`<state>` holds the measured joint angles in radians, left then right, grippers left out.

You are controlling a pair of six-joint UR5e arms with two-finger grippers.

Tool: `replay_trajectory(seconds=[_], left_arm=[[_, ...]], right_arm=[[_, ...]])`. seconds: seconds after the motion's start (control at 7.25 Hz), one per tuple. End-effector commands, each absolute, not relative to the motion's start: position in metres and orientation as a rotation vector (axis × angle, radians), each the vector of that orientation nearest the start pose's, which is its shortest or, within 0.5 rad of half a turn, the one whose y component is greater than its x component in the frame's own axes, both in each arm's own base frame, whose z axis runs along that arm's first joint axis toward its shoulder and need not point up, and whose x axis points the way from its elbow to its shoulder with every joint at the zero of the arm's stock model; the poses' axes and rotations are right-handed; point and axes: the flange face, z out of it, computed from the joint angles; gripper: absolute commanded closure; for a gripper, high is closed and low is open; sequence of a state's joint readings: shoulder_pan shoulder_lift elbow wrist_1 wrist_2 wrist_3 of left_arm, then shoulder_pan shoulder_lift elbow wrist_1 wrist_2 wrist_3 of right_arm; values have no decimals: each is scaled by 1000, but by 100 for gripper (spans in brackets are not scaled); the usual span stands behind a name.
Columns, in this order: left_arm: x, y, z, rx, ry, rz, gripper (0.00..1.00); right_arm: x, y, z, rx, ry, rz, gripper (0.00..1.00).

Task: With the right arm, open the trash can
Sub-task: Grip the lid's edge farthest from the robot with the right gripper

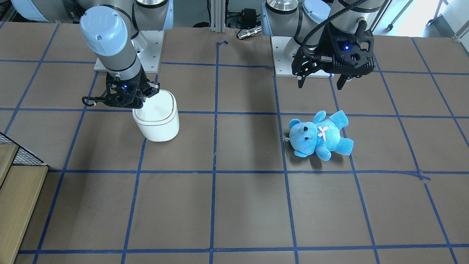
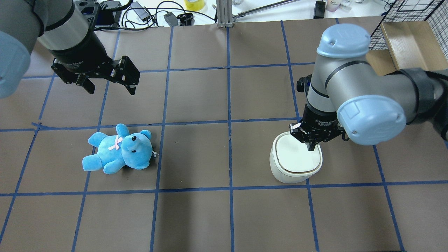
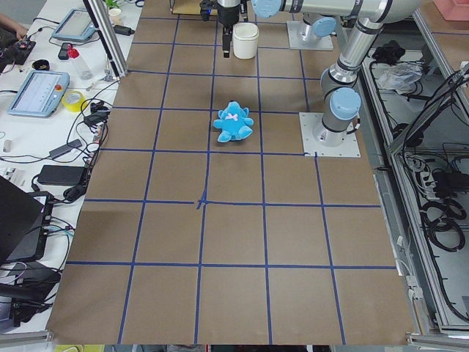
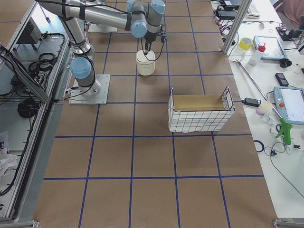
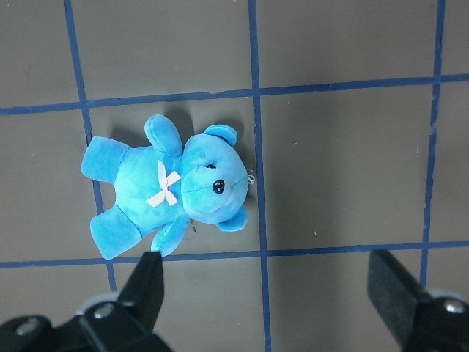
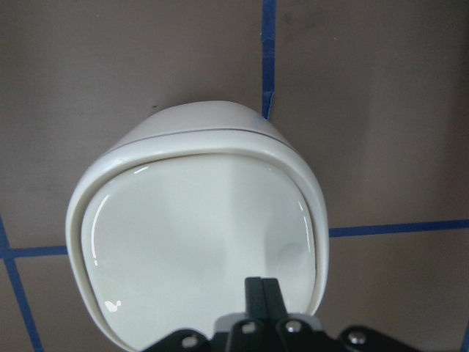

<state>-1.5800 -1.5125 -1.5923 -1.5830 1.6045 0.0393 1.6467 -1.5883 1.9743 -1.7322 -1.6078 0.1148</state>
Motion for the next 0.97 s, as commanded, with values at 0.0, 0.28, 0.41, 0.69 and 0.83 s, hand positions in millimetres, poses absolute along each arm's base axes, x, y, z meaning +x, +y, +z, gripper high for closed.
replay_trajectory(seconds=[0.0,0.28,0.41,0.69,0.83], left_arm=[[-134,-468,504,73,3106,-37,0],[-134,-468,504,76,3106,-37,0],[-134,-468,504,76,3106,-37,0],[-134,-468,504,76,3106,-37,0],[-134,-468,504,73,3106,-37,0]], right_arm=[[161,-410,295,54,3185,336,100],[162,-413,302,73,3181,302,77],[165,-415,321,66,3185,257,15],[174,-414,368,39,3183,297,0],[175,-420,398,36,3184,298,0]])
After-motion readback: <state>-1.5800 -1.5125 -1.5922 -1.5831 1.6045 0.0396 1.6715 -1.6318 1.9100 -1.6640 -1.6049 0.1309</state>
